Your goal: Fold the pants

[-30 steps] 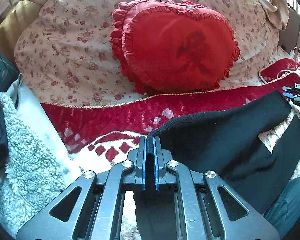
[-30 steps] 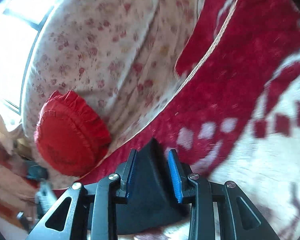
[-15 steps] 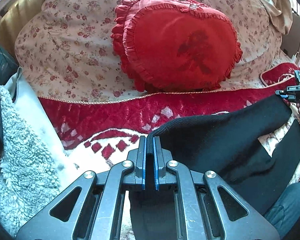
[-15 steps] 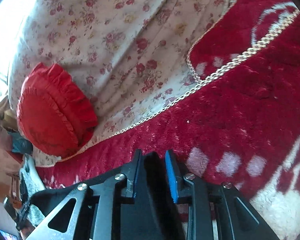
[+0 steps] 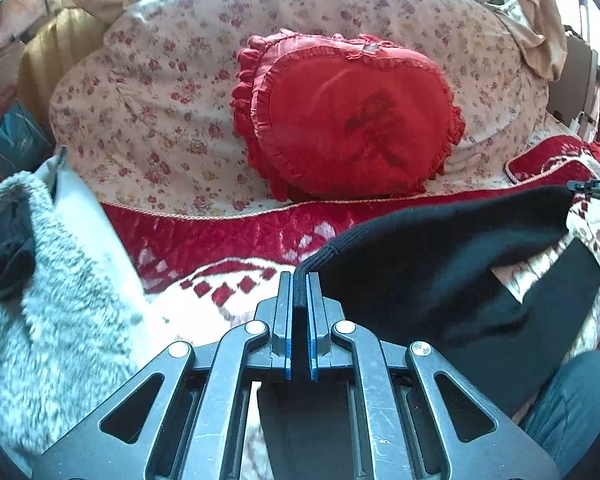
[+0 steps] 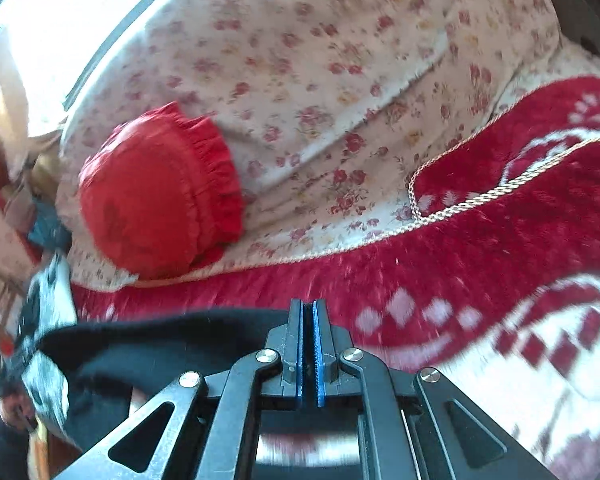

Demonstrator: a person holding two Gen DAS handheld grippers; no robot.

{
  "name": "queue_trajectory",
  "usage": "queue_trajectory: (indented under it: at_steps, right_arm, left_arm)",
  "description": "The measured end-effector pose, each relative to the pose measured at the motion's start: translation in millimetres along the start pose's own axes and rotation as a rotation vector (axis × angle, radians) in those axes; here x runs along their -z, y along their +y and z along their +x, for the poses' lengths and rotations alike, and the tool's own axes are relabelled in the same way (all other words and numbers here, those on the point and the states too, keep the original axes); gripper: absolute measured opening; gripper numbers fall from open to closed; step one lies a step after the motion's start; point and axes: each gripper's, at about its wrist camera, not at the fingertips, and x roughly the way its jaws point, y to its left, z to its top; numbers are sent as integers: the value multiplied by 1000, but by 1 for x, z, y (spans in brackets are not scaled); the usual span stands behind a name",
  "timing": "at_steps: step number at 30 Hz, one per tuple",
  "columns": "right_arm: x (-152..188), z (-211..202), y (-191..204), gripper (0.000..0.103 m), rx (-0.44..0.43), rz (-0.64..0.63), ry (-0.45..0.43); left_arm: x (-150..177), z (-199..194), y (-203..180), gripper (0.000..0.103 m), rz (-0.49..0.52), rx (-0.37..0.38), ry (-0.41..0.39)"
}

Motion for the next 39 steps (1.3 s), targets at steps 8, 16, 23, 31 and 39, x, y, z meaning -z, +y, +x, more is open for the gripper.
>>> queue_trajectory:
  at_steps: [8, 16, 23, 31, 39]
  right_arm:
    - [72, -43, 3, 4, 41, -95, 76]
    - [105, -55, -24, 2, 174, -122, 111]
    - [96, -76, -25, 2, 118, -44, 25]
    - [96, -86, -7, 2, 75, -59, -14]
    - [97, -84, -2, 2, 78, -72, -13]
  left_arm:
    - [82, -18, -13, 4, -49, 16, 53]
    - [133, -14, 11, 12, -324, 59, 140]
    - [149, -36, 9, 24, -509, 202, 138]
    - [149, -14, -9, 47, -595, 314, 109]
    - [159, 6, 42, 47, -1030, 533, 10]
